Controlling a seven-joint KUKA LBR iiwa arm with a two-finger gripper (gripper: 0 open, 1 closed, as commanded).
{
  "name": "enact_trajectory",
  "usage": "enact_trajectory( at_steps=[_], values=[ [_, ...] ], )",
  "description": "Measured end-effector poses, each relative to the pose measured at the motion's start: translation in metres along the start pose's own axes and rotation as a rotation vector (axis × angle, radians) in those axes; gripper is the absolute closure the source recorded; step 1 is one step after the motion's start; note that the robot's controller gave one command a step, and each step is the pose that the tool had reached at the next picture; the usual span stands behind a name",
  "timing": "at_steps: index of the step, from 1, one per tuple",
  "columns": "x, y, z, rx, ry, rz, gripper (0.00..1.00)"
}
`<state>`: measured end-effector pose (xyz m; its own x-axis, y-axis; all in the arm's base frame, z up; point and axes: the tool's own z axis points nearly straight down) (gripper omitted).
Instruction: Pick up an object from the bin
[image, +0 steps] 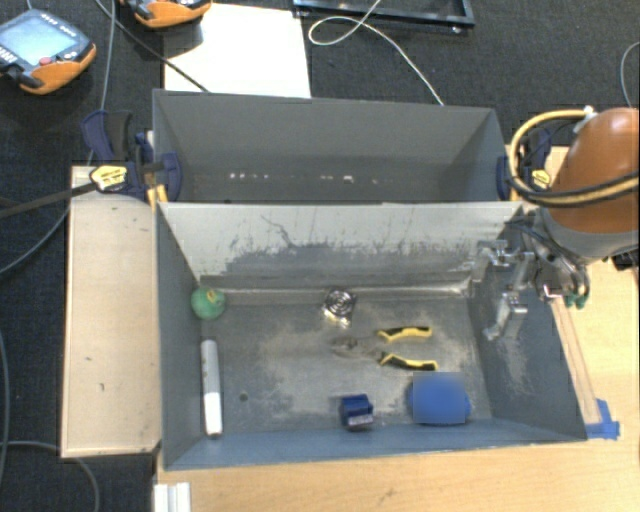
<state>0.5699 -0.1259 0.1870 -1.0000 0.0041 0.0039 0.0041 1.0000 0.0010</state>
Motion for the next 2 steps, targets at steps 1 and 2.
enact_trajectory(
  at_steps=[1, 2],
  values=[
    [0.0781, 0.0225, 0.1188, -0.001, 0.002, -0.254, 0.00],
    [0.0751, 0.0216, 0.1153, 0.002, -0.006, -0.260, 1.00]
  ],
)
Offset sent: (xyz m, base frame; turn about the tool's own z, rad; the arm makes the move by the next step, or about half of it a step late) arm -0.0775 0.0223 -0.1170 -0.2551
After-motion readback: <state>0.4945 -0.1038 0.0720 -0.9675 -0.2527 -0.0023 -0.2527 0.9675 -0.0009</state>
